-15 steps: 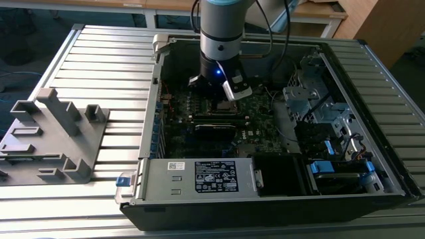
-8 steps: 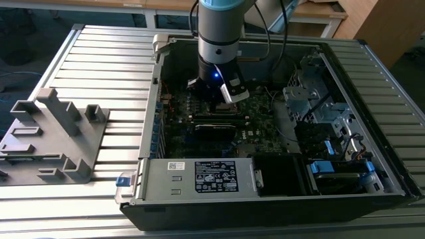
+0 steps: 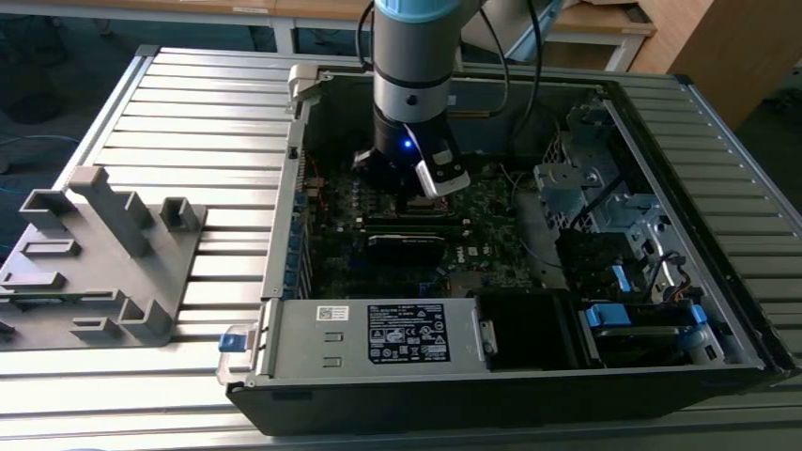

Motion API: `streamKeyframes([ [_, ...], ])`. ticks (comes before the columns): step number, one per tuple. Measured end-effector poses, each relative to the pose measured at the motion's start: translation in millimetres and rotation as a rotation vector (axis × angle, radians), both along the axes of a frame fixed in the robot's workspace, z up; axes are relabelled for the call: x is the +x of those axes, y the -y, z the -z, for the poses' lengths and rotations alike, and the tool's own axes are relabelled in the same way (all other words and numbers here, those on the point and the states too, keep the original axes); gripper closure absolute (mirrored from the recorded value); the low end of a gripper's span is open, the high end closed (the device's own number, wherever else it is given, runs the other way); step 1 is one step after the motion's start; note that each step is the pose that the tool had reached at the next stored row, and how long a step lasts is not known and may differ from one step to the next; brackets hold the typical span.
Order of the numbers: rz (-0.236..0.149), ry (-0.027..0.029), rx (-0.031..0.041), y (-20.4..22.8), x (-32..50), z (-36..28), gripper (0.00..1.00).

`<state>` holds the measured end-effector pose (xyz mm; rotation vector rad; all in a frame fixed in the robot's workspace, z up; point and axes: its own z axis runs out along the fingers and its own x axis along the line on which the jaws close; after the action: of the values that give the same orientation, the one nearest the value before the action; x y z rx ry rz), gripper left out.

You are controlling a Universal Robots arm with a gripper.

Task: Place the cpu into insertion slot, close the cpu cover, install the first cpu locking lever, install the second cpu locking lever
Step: 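Install the second cpu locking lever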

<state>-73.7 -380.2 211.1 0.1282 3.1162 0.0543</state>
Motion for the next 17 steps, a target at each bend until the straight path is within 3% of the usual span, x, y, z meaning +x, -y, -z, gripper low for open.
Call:
streamKeyframes([
  [13,0.0,0.0001,0.0001,5.8,-1.3,0.1,0.9],
  [17,0.0,-0.0001,0.0092,6.6,-3.2,1.8,0.9],
])
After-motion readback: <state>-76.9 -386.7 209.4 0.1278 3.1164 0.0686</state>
